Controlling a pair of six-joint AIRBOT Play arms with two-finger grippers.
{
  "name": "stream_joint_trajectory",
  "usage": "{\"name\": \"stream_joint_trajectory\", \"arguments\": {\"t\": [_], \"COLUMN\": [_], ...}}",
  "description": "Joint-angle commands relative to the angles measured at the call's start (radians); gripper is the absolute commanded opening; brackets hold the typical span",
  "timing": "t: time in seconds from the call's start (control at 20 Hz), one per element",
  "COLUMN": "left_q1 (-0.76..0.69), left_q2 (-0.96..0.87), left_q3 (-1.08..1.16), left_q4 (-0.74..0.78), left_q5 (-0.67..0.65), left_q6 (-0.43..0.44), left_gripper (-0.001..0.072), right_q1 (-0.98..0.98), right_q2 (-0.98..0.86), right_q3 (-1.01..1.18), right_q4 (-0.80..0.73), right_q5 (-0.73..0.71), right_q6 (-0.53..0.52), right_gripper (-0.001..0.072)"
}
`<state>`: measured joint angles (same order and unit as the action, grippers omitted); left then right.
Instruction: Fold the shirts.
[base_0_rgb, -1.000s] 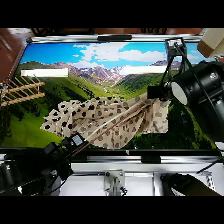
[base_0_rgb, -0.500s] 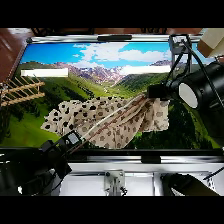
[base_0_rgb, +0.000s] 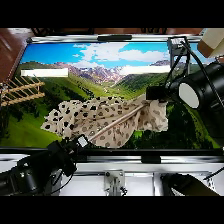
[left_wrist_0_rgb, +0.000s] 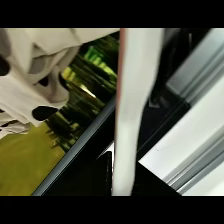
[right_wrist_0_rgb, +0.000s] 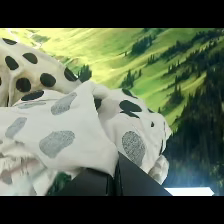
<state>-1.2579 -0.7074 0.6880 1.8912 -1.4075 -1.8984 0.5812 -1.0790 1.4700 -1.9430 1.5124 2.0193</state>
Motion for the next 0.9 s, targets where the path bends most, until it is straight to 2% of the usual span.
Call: {"name": "stream_joint_trajectory", "arguments": {"t": [0.0,0.1,0.3,0.4,0.5,0.6,0.75,0.85], "left_q1": [-0.011,-0.028,-0.035,-0.035,-0.035,-0.035,-0.023,-0.018], "left_q2": [-0.011,0.014,0.05,0.064,0.086,0.103,0.099,0.089], "left_q3": [0.006,0.023,0.023,0.023,0.023,0.023,0.022,0.018], "left_q4": [0.06,0.053,-0.036,-0.094,-0.093,-0.092,-0.059,-0.07], "left_q5": [-0.024,-0.076,-0.08,-0.079,-0.079,-0.079,-0.077,-0.052], "left_q6": [-0.089,-0.073,0.007,0.082,0.105,0.108,0.034,0.027], "left_gripper": [0.0042,0.0042,0.0042,0.0042,0.0042,0.0042,0.0042,0.0042], "right_q1": [0.0,0.0,0.0,0.0,0.0,0.0,0.0,0.0], "right_q2": [0.001,0.0,0.0,0.0,0.0,0.0,0.0,0.0], "right_q3": [0.001,0.001,0.001,0.001,0.001,0.001,0.001,0.001], "right_q4": [0.003,-0.008,-0.034,-0.038,-0.038,-0.038,-0.037,-0.037], "right_q5": [0.019,0.017,0.016,0.014,0.013,0.013,0.013,0.013], "right_q6": [-0.023,-0.027,-0.057,-0.063,-0.069,-0.072,-0.072,-0.072], "right_gripper": [0.0059,0.0059,0.0059,0.0059,0.0059,0.0059,0.0059,0.0059]}}
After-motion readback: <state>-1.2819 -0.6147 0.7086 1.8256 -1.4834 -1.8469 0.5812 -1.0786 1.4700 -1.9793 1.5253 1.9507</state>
